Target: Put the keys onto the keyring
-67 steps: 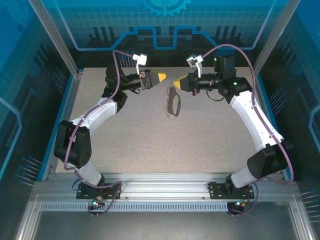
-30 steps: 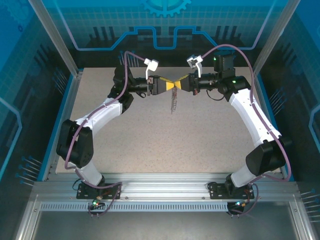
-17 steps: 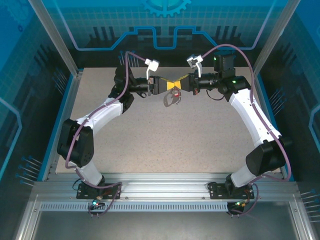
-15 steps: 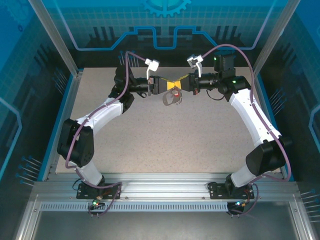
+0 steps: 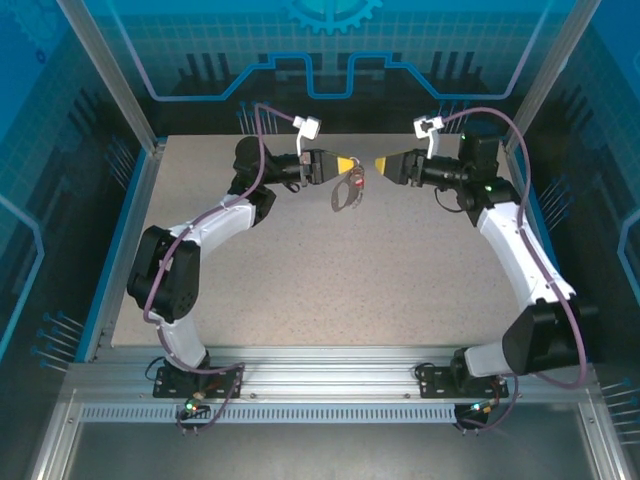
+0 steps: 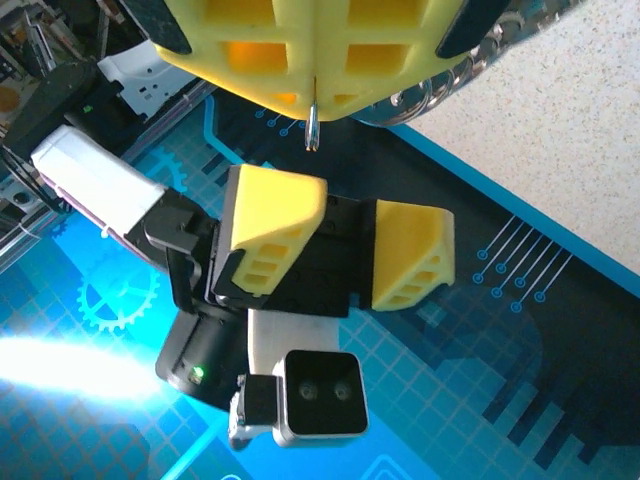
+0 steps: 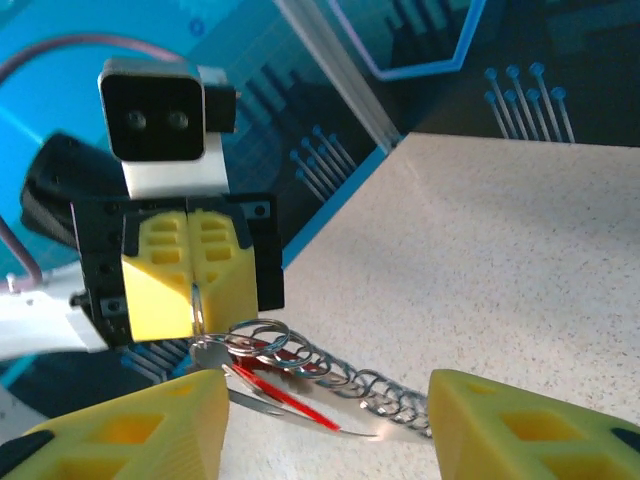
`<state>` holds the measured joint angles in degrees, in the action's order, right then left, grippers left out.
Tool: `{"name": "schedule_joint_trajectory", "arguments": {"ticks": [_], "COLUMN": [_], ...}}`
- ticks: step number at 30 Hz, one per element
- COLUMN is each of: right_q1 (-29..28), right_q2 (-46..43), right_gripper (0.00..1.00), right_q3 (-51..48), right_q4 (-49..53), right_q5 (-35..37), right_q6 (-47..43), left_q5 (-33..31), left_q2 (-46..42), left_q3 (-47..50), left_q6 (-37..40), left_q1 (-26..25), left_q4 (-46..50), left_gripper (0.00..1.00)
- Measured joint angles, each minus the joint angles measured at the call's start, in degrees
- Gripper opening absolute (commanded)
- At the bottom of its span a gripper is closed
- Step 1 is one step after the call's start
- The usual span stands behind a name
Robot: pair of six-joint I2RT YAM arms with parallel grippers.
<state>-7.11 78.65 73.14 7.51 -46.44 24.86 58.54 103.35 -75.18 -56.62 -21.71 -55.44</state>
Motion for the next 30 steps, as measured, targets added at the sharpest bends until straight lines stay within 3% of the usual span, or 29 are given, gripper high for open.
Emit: {"name": "schedule_joint_trajectory", "arguments": {"ticks": [5,11,21,30], "right_q1": [-1.36,-5.18,-9.4,-9.86], "right_q2": [-6.47,-8.02,-7.91,-5.42], "right_gripper": [0.65,0.66,0.66,0.66], "right_q3": [-8.0,-14.75,-15.69,-15.47], "right_q4": [-6.82,-11.98,-16.26,-16.81], "right_q5": [4.46,7.96,9.01,9.79], "right_q6": [4.33,7.26,7.26,7.04], "left_q5": [-0.26,-0.28,-0.76,-0.83], "left_q2": [0.0,0.0,0.0,0.0], "left_q3": [0.0,0.0,0.0,0.0], "left_q6": [-0.55,-0.5,-0.46,-0.46], "left_q1": [0.0,0.0,0.0,0.0], "left_q4": [-1.05,-1.03,-0.17,-0.15], "left_gripper": [0.0,0.0,0.0,0.0]}}
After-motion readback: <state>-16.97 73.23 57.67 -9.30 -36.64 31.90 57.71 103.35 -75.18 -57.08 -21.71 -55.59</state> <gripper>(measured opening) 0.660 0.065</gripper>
